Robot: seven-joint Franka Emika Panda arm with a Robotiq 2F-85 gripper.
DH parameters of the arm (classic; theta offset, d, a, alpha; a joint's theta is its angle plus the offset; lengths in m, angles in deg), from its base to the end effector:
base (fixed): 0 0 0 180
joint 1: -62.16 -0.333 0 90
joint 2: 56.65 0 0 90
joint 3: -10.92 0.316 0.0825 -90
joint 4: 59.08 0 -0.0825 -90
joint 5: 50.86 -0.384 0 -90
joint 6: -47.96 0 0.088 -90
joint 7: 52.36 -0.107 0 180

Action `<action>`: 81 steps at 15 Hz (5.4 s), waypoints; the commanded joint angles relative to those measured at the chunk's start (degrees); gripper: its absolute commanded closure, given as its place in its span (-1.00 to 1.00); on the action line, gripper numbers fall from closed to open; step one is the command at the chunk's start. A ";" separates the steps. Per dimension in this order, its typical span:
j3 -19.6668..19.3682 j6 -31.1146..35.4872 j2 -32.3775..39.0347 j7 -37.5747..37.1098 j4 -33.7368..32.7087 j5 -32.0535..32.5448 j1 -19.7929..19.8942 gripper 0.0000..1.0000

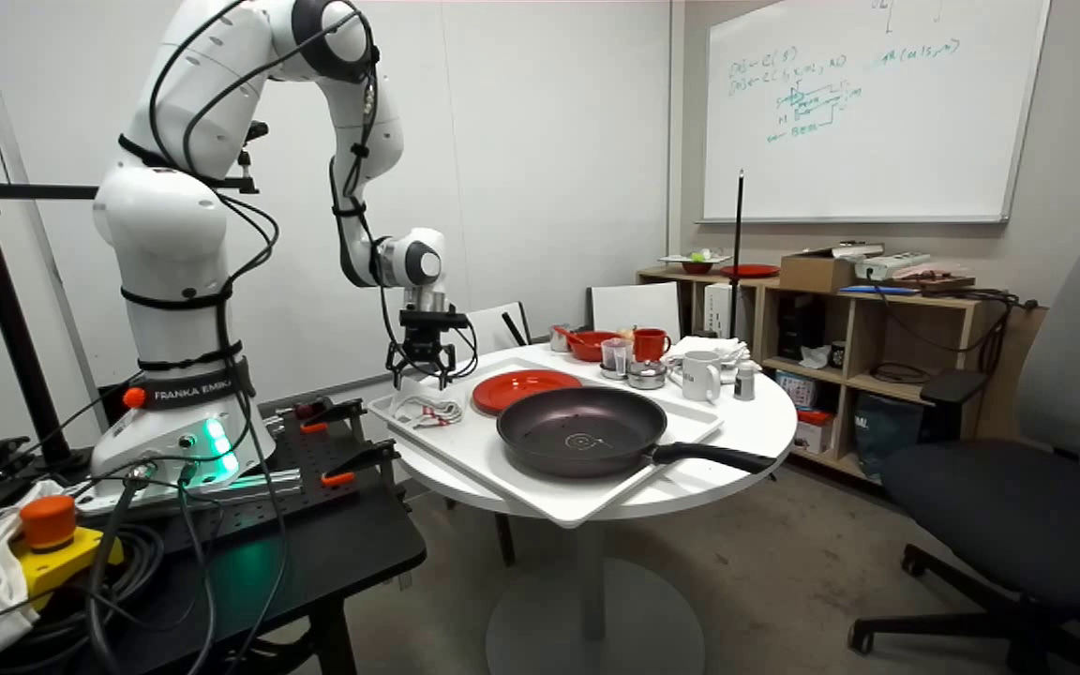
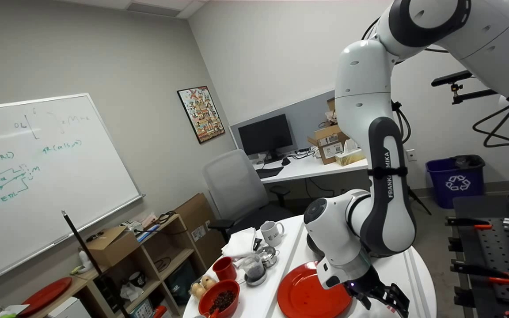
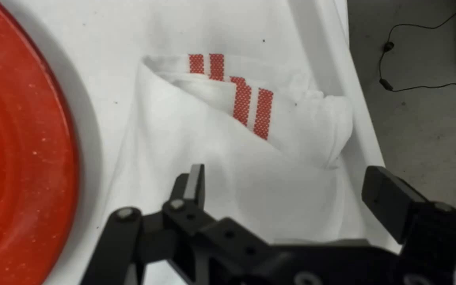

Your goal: Use the left towel to wipe the pan

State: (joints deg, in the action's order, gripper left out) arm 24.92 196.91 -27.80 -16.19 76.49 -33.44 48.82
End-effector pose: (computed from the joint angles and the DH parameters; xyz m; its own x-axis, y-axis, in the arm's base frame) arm 0.4054 0.2314 0.1036 0.1788 0.9687 -0.1723 0.9651 -0.2067 -0.1605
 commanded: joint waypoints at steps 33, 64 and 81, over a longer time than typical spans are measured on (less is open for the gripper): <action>2.34 3.47 2.37 -4.11 -2.98 9.83 1.56 0.93; -14.39 -0.24 -24.25 5.13 0.42 -36.36 20.56 0.93; -16.74 0.59 -13.83 -0.71 -4.19 -35.73 24.89 0.93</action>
State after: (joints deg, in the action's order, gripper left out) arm 7.89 197.09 -43.74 -12.47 74.51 -70.93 74.15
